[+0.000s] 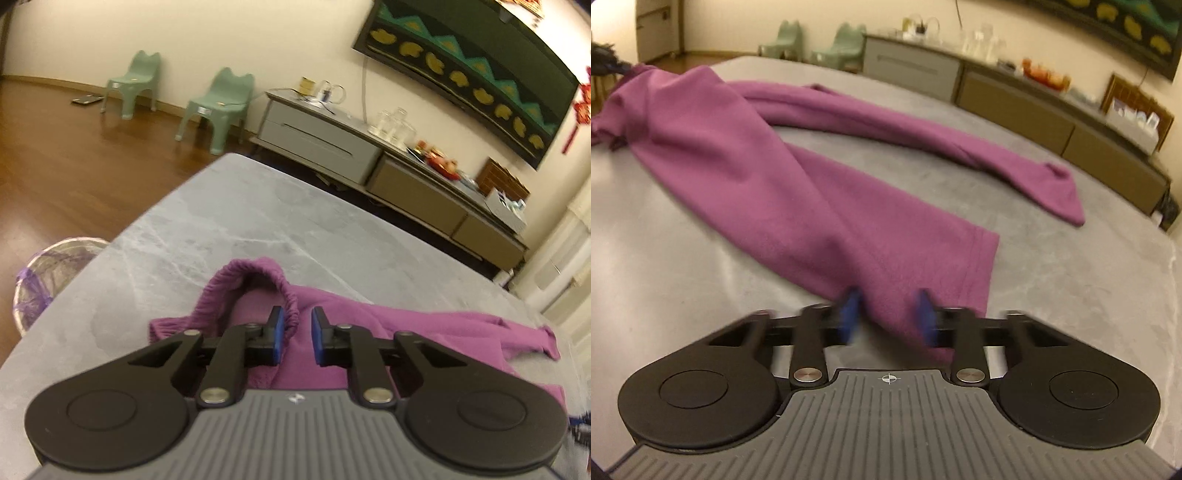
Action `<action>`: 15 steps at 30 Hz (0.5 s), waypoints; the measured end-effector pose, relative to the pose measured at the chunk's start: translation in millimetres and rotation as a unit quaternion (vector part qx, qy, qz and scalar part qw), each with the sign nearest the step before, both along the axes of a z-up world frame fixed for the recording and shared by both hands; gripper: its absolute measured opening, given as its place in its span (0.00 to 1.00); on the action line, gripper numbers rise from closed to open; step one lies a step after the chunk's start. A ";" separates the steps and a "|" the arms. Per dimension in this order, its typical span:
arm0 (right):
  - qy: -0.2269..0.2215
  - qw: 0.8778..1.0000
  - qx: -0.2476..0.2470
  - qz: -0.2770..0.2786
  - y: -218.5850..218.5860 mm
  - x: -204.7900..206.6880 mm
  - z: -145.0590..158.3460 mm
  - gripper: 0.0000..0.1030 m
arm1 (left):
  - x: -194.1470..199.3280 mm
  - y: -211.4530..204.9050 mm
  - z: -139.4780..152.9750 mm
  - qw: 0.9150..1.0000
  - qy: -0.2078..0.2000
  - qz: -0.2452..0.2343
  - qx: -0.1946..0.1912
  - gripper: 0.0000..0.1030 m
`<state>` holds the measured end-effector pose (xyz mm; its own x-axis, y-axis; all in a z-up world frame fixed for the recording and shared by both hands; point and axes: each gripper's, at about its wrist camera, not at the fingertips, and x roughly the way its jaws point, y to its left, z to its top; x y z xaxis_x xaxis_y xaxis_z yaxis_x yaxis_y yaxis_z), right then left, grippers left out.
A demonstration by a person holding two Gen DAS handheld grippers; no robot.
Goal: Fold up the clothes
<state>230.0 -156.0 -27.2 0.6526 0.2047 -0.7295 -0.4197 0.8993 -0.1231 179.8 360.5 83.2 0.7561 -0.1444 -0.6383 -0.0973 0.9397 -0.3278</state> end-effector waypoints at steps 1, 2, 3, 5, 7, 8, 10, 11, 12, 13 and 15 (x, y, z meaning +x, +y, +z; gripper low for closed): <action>-0.002 1.000 0.002 -0.003 -1.7 2.0 4.1 0.01 | -1.7 0.7 0.4 1.000 -0.003 0.000 0.000 0.13; -0.007 1.000 0.005 -0.007 -4.1 2.4 9.2 0.01 | -3.3 1.5 0.8 1.000 -0.006 0.000 0.001 0.13; -0.013 1.000 0.009 -0.012 -7.0 1.3 13.7 0.01 | -6.3 4.7 1.8 1.000 -0.010 0.003 0.000 0.15; -0.026 0.999 0.014 -0.020 -13.2 -5.3 20.8 0.01 | -15.4 14.3 3.5 1.000 -0.016 0.016 0.002 0.26; -0.030 0.999 0.016 -0.033 -18.0 -9.4 27.1 0.01 | -22.6 19.1 0.5 1.000 -0.008 0.018 0.016 0.56; -0.031 0.999 0.016 -0.040 -21.0 -10.3 29.0 0.01 | -25.5 19.6 -2.4 0.999 -0.001 0.015 0.028 0.59; -0.029 0.998 0.015 -0.053 -28.5 -11.9 27.9 0.01 | -29.8 18.2 -8.4 0.998 0.013 0.008 0.055 0.60; -0.027 0.998 0.014 -0.058 -30.9 -12.0 26.3 0.01 | -31.5 17.9 -10.5 0.998 0.016 0.007 0.065 0.61; -0.024 0.998 0.012 -0.062 -31.7 -11.2 24.0 0.01 | -33.2 17.5 -12.6 0.997 0.019 0.007 0.074 0.64; -0.021 0.998 0.011 -0.064 -32.1 -10.6 21.4 0.01 | -33.7 16.6 -15.2 0.996 0.021 0.005 0.083 0.68; -0.015 0.998 0.009 -0.063 -31.2 -9.2 16.2 0.07 | -32.5 13.6 -21.2 0.995 0.023 -0.002 0.100 0.72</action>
